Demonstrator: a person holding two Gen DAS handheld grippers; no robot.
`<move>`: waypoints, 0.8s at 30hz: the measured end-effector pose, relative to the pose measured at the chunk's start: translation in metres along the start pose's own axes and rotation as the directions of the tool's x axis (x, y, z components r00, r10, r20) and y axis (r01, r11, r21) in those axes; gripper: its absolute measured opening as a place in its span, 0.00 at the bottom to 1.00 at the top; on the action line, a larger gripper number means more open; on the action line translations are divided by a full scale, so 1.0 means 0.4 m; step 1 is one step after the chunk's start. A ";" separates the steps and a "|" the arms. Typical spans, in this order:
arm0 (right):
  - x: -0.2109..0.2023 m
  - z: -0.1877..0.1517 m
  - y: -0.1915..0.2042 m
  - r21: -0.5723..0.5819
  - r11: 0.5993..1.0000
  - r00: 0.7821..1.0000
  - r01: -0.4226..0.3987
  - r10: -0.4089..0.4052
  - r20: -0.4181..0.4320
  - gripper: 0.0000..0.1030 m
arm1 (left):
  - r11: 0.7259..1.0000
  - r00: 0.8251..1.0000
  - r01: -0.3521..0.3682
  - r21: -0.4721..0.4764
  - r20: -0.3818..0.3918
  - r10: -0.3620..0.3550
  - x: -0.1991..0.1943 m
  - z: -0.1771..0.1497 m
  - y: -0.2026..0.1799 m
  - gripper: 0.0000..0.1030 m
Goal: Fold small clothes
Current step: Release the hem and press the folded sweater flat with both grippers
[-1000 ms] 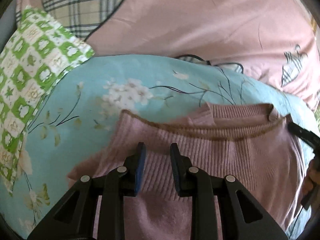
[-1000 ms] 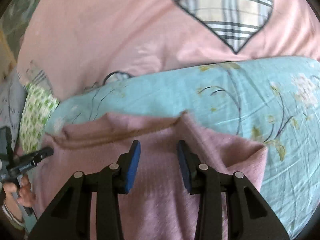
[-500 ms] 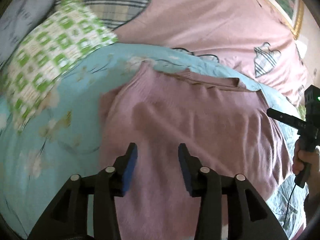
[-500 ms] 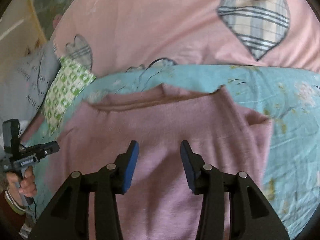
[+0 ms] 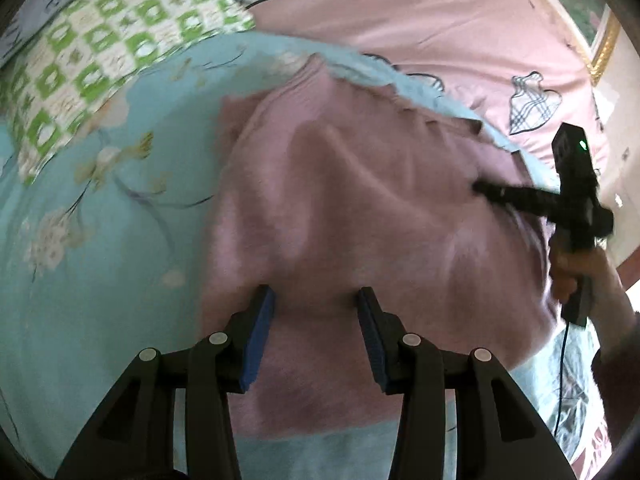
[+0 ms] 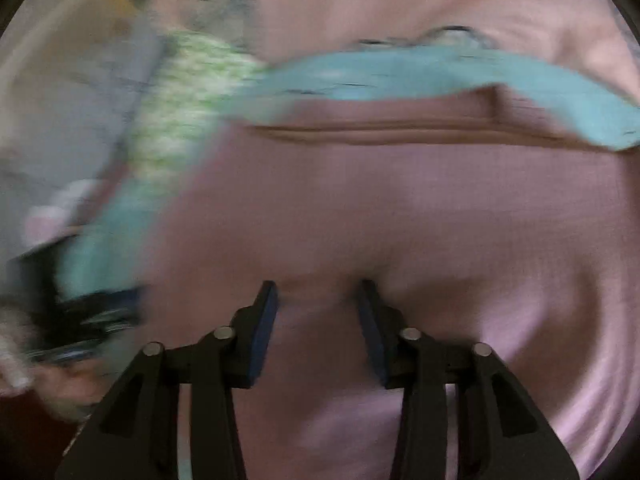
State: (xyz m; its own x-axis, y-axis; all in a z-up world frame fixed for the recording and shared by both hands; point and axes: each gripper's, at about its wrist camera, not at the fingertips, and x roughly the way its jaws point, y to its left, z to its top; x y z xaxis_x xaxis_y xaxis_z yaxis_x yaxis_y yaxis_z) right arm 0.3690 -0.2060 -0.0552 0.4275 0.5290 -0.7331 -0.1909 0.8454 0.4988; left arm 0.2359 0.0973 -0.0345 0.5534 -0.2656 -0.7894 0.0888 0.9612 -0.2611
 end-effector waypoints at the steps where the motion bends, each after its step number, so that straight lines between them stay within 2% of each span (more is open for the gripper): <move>1: -0.002 0.014 -0.038 0.069 0.997 1.000 0.017 -0.018 0.026 0.00 | 1.000 1.000 -0.016 0.005 0.003 0.016 -0.008 -0.009 0.007 0.41; 2: -0.015 0.024 -0.071 0.137 0.991 0.997 0.013 -0.024 0.074 0.00 | 1.000 1.000 -0.029 0.005 0.002 0.029 -0.012 -0.015 0.012 0.41; 4: -0.036 0.032 -0.085 0.176 0.983 0.990 0.051 -0.073 0.124 0.00 | 0.999 0.999 -0.045 0.002 -0.005 0.045 -0.022 -0.030 0.028 0.41; 5: -0.047 0.030 -0.083 0.185 0.982 0.988 0.043 -0.070 0.139 0.00 | 0.999 0.999 -0.051 -0.002 -0.006 0.051 -0.027 -0.034 0.034 0.41; 7: -0.064 0.021 -0.069 0.181 0.983 0.989 0.021 -0.047 0.138 0.03 | 0.999 1.000 -0.028 -0.031 0.001 0.028 -0.050 -0.044 0.049 0.41; 11: -0.136 -0.030 -0.035 0.150 0.989 0.989 -0.011 -0.012 0.149 0.03 | 0.994 1.000 -0.004 -0.106 0.015 0.005 -0.097 -0.053 0.058 0.42; 18: -0.274 -0.187 0.029 0.147 0.988 0.984 -0.046 0.019 0.178 0.03 | 0.980 1.000 -0.004 -0.198 0.020 0.008 -0.154 -0.107 0.024 0.54; 22: -0.325 -0.281 0.046 0.176 0.983 0.982 -0.051 0.017 0.186 0.03 | 0.952 1.000 -0.001 -0.306 0.004 0.003 -0.157 -0.158 0.035 0.67; 24: -0.342 -0.325 0.050 0.198 0.978 0.982 -0.059 0.021 0.188 0.04 | 0.938 1.000 0.000 -0.347 -0.006 -0.003 -0.149 -0.178 0.041 0.67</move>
State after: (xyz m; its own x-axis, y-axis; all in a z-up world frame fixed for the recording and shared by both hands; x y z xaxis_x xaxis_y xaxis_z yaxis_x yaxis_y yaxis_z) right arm 0.1918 -0.2521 -0.0052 0.5817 0.5239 -0.6222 -0.0369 0.7812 0.6232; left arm 0.1455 0.1238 -0.0311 0.5486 -0.2685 -0.7918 -0.2042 0.8753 -0.4383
